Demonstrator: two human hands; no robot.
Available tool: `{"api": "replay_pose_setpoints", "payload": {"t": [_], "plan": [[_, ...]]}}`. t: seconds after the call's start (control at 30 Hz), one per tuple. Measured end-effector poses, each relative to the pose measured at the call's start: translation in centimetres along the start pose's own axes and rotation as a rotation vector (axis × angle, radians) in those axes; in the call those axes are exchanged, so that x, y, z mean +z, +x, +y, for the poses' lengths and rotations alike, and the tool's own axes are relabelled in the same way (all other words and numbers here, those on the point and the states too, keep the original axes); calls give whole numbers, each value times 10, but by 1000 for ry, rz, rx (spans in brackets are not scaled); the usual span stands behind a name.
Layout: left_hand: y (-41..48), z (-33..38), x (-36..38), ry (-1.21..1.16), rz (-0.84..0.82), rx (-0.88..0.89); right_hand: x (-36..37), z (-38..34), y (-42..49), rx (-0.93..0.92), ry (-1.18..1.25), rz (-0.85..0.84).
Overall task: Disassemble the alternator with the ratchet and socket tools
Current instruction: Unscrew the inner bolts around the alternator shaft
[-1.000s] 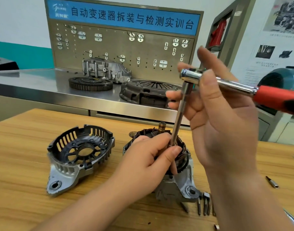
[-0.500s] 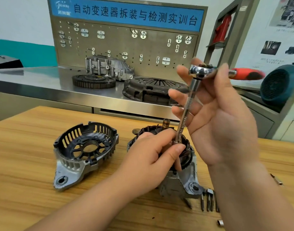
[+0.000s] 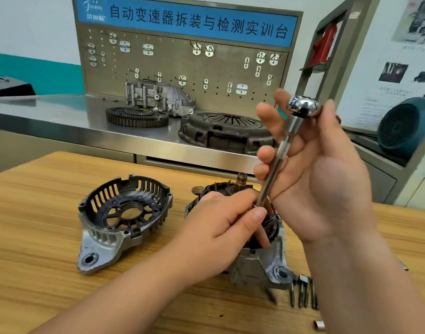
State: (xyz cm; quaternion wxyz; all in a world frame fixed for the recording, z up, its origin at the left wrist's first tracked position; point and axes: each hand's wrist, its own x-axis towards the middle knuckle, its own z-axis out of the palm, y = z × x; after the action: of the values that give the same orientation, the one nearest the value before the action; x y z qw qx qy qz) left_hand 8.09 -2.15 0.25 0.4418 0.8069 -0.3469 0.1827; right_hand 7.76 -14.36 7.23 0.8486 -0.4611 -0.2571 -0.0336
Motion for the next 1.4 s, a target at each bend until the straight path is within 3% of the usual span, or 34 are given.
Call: {"api": "replay_pose_setpoints", "payload": {"t": [0.1, 0.3, 0.4, 0.63, 0.9, 1.27, 1.4], "plan": [[-1, -2, 1, 0, 21, 0, 2, 3, -1, -77, -18, 17], [-1, 0, 2, 20, 42, -32, 11, 0, -6, -457, -389, 36], [0, 0, 2, -14, 43, -22, 11, 2, -7, -394, -296, 3], [-1, 2, 0, -25, 8, 11, 5, -1, -3, -57, 36, -27], [-2, 1, 3, -5, 55, -57, 12, -2, -8, -355, -252, -5], [-1, -1, 1, -42, 27, 4, 4, -4, -4, -63, -13, -74], [-1, -1, 3, -110, 61, -30, 8, 1, -5, -155, -96, -30]]}}
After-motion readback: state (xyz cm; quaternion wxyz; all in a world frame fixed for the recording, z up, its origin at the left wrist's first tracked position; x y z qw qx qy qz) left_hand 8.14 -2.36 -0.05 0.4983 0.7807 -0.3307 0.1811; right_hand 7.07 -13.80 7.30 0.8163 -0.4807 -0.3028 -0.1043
